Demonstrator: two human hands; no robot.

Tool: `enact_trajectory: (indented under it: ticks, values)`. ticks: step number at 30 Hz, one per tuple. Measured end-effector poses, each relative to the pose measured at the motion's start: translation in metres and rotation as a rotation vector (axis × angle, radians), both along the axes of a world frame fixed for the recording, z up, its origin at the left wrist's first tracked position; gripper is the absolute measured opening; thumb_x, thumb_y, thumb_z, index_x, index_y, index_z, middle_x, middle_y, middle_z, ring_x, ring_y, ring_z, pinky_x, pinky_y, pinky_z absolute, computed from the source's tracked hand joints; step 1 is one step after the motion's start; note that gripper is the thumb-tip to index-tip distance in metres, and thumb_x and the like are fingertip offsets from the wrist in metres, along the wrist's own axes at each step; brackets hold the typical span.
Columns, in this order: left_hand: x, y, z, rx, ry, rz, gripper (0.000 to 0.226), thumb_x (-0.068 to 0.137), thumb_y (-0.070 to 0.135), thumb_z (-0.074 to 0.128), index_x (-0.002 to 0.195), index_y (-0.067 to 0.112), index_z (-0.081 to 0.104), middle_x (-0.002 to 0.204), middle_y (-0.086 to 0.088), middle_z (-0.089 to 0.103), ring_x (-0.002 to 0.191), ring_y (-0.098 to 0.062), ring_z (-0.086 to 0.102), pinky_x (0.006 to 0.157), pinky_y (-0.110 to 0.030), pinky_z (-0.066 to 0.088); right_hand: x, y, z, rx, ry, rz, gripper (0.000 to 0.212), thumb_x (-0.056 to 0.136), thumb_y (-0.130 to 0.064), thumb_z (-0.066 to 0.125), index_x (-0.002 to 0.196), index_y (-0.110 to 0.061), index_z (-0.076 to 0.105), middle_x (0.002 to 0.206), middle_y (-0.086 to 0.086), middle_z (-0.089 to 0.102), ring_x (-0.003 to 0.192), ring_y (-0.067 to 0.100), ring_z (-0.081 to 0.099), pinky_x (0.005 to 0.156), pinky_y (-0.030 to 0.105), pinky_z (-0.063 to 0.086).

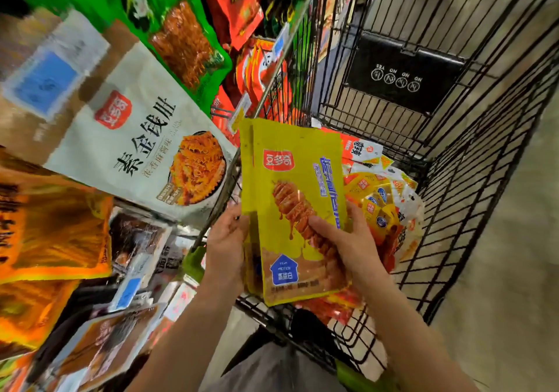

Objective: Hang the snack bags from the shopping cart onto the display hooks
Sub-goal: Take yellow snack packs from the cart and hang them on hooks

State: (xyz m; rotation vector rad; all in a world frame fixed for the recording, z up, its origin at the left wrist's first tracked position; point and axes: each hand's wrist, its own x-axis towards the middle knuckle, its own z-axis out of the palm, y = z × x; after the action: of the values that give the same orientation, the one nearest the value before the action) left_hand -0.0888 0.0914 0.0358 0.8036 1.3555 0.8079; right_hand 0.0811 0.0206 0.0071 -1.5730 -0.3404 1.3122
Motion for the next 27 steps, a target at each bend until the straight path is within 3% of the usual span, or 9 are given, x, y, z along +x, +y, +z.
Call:
enact_trajectory:
  ticks: [5, 10, 12, 15, 17, 20, 22, 24, 27]
  values:
    - [-0.015, -0.014, 0.019, 0.01, -0.101, 0.096, 0.014, 0.094, 0.007, 0.054, 0.098, 0.014, 0.065, 0.103, -0.025, 0.066, 0.085, -0.032, 0.063, 0.088, -0.055, 0.049, -0.019, -0.011, 0.029, 0.071, -0.187, 0.036, 0.07, 0.066, -0.037, 0.084, 0.123, -0.036, 0.045, 0.095, -0.012, 0.071, 0.084, 0.01, 0.071, 0.082, 0.037, 0.057]
    - [-0.047, -0.038, 0.052, 0.15, -0.225, 0.106, 0.03, 0.093, 0.005, 0.053, 0.085, 0.028, 0.069, 0.094, -0.017, 0.068, 0.075, -0.027, 0.064, 0.077, -0.043, 0.051, -0.055, -0.018, 0.064, 0.187, -0.28, 0.063, 0.094, 0.048, -0.057, 0.086, 0.128, -0.031, 0.043, 0.096, -0.009, 0.073, 0.084, 0.015, 0.072, 0.081, 0.046, 0.058]
    - [-0.067, -0.047, 0.066, 0.205, -0.253, 0.136, 0.024, 0.084, 0.011, 0.06, 0.084, 0.033, 0.07, 0.096, -0.014, 0.066, 0.079, -0.024, 0.065, 0.078, -0.043, 0.051, -0.072, -0.02, 0.082, 0.251, -0.327, 0.099, 0.078, 0.055, -0.046, 0.086, 0.12, -0.031, 0.046, 0.089, -0.017, 0.072, 0.079, 0.007, 0.071, 0.074, 0.031, 0.059]
    - [-0.098, -0.058, 0.087, 0.194, -0.481, 0.148, 0.008, 0.08, 0.021, 0.065, 0.078, 0.016, 0.07, 0.079, -0.011, 0.068, 0.067, -0.024, 0.066, 0.071, -0.039, 0.05, -0.101, -0.021, 0.111, 0.363, -0.383, 0.157, 0.052, 0.068, -0.018, 0.084, 0.102, -0.034, 0.048, 0.077, -0.026, 0.069, 0.068, -0.004, 0.066, 0.062, 0.012, 0.049]
    - [-0.118, -0.063, 0.1, 0.214, -0.395, 0.173, 0.014, 0.084, 0.019, 0.061, 0.072, 0.013, 0.067, 0.069, -0.009, 0.066, 0.06, -0.024, 0.062, 0.064, -0.034, 0.049, -0.119, -0.019, 0.129, 0.432, -0.372, 0.186, 0.052, 0.069, -0.01, 0.083, 0.102, -0.034, 0.05, 0.078, -0.028, 0.069, 0.072, -0.005, 0.067, 0.066, 0.012, 0.048]
    - [-0.15, -0.071, 0.117, 0.363, -0.271, 0.261, 0.011, 0.088, 0.018, 0.061, 0.083, 0.015, 0.071, 0.082, -0.014, 0.07, 0.076, -0.032, 0.063, 0.072, -0.046, 0.051, -0.143, -0.018, 0.151, 0.527, -0.317, 0.272, 0.054, 0.066, -0.013, 0.083, 0.106, -0.03, 0.051, 0.077, -0.031, 0.067, 0.072, -0.008, 0.065, 0.066, 0.012, 0.047]
    - [-0.173, -0.078, 0.129, 0.478, -0.169, 0.356, 0.017, 0.091, 0.006, 0.059, 0.088, 0.015, 0.073, 0.083, -0.01, 0.073, 0.073, -0.028, 0.066, 0.068, -0.041, 0.054, -0.158, -0.016, 0.163, 0.573, -0.271, 0.32, 0.059, 0.057, -0.019, 0.084, 0.106, -0.03, 0.052, 0.079, -0.028, 0.069, 0.073, -0.006, 0.066, 0.071, 0.019, 0.05]
    - [-0.191, -0.084, 0.144, 0.519, -0.201, 0.433, 0.018, 0.092, 0.003, 0.055, 0.09, 0.012, 0.07, 0.077, -0.006, 0.074, 0.063, -0.019, 0.068, 0.057, -0.032, 0.056, -0.172, -0.01, 0.175, 0.611, -0.235, 0.345, 0.066, 0.044, -0.027, 0.09, 0.101, -0.03, 0.058, 0.083, -0.016, 0.074, 0.08, 0.006, 0.07, 0.076, 0.03, 0.053]
    - [-0.21, -0.093, 0.163, 0.545, -0.295, 0.526, 0.018, 0.092, 0.003, 0.053, 0.104, 0.008, 0.066, 0.092, -0.011, 0.074, 0.074, -0.023, 0.07, 0.064, -0.035, 0.059, -0.186, 0.002, 0.192, 0.69, -0.201, 0.374, 0.063, 0.039, -0.025, 0.09, 0.096, -0.027, 0.064, 0.081, -0.002, 0.074, 0.07, 0.013, 0.069, 0.063, 0.027, 0.053]
